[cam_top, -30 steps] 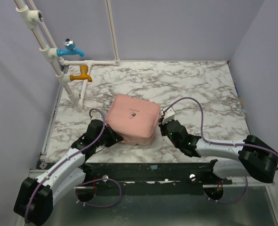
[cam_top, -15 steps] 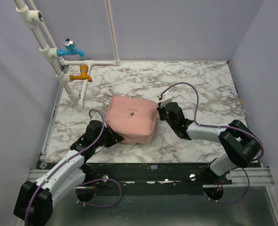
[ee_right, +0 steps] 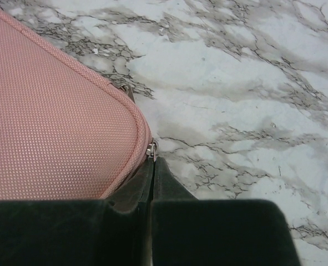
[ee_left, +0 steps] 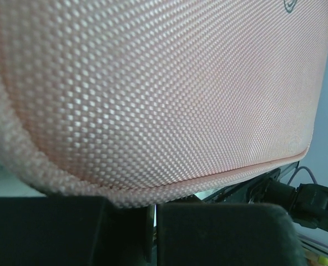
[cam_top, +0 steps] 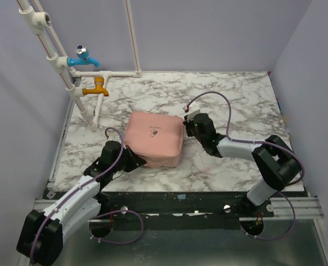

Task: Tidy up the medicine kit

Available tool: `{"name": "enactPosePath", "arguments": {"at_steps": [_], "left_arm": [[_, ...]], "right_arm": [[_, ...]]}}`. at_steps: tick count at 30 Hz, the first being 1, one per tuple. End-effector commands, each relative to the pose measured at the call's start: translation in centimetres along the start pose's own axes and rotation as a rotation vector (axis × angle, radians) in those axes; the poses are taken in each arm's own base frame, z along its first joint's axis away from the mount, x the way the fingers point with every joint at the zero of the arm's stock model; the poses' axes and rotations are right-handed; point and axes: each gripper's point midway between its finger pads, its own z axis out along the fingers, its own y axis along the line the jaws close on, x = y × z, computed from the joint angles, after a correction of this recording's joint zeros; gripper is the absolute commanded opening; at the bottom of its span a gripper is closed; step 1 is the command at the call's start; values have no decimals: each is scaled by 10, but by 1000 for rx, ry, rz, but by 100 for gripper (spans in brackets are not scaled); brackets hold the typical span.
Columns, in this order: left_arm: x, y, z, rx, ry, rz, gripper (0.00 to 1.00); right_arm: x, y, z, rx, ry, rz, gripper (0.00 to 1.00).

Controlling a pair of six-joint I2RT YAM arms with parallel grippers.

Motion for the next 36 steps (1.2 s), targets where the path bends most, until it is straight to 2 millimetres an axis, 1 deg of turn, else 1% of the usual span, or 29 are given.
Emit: {"name": "enactPosePath", "arguments": {"at_steps": [1,4,5,6,8,9,11,14,18,19,21,24,27,29,33,36], "left_arm": [[18,-18,-4,104,112,71,0],[16,-21,-1,112,107,64,0],[15,-22,1,118,105,58,0],[15,-23,2,121,106,54,0],[15,-24,4,123,112,44,0],[13,-26,5,132,109,41,0],[10,-29,6,135,101,34,0],[5,-33,8,138,89,27,0],[2,-43,13,148,95,29,0],[2,-46,15,147,101,33,0],[2,-54,20,144,111,45,0],[-1,-72,29,155,128,63,0],[-7,-88,39,163,139,75,0],[-9,-99,46,170,150,86,0],[-11,-117,62,178,170,106,0],[-7,-124,75,169,199,109,0]], "right_arm": [[-24,-26,-6,81,-41,26,2],[-12,-26,-17,74,30,25,9],[-9,-25,-20,71,45,50,14],[-5,-25,-24,69,64,57,19],[-1,-28,-33,77,90,60,40],[2,-31,-38,92,103,58,47],[3,-38,-51,126,132,67,54],[-4,-43,-70,138,126,108,58],[-26,-46,-96,131,71,166,59],[-27,-48,-103,135,77,176,60],[-31,-48,-113,128,78,194,61],[-33,-39,-127,60,90,203,62],[-36,-36,-141,32,76,229,64],[-38,-37,-149,28,59,244,65],[-38,-34,-157,7,70,264,66],[-39,-27,-161,-31,78,300,68]]}}
